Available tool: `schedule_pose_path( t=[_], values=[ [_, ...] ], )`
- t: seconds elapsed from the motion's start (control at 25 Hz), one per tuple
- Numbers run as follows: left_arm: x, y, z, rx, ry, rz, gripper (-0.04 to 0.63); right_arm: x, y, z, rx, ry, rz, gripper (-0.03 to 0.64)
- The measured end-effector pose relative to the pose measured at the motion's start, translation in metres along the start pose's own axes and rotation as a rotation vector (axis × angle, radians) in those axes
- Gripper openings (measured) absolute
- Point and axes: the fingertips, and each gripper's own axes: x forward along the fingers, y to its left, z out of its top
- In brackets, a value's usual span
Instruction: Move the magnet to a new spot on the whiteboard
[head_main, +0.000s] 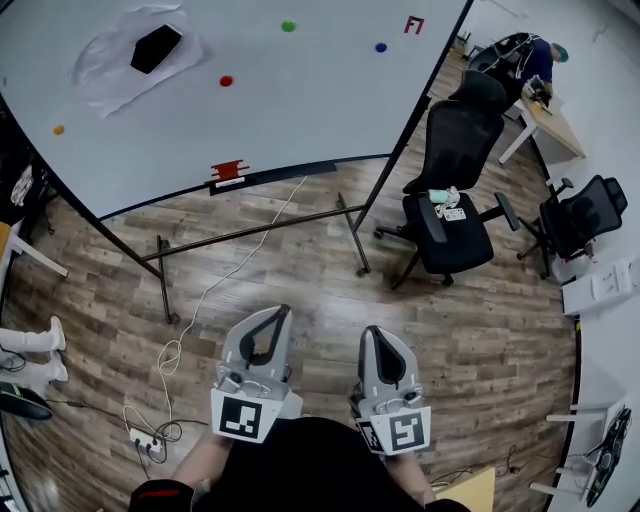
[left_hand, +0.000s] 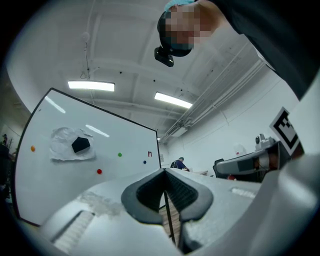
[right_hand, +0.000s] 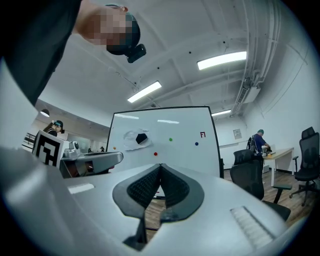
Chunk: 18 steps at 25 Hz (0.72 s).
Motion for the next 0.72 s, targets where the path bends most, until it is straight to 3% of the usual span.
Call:
schedule_pose_path(
  t=[0.72],
  values=[
    [0.014,0.077,-0.006,0.019,-0.037,0.043,0.002,0.075,0.033,0.003,-0.041,-0.039,0.052,0.002]
  ],
)
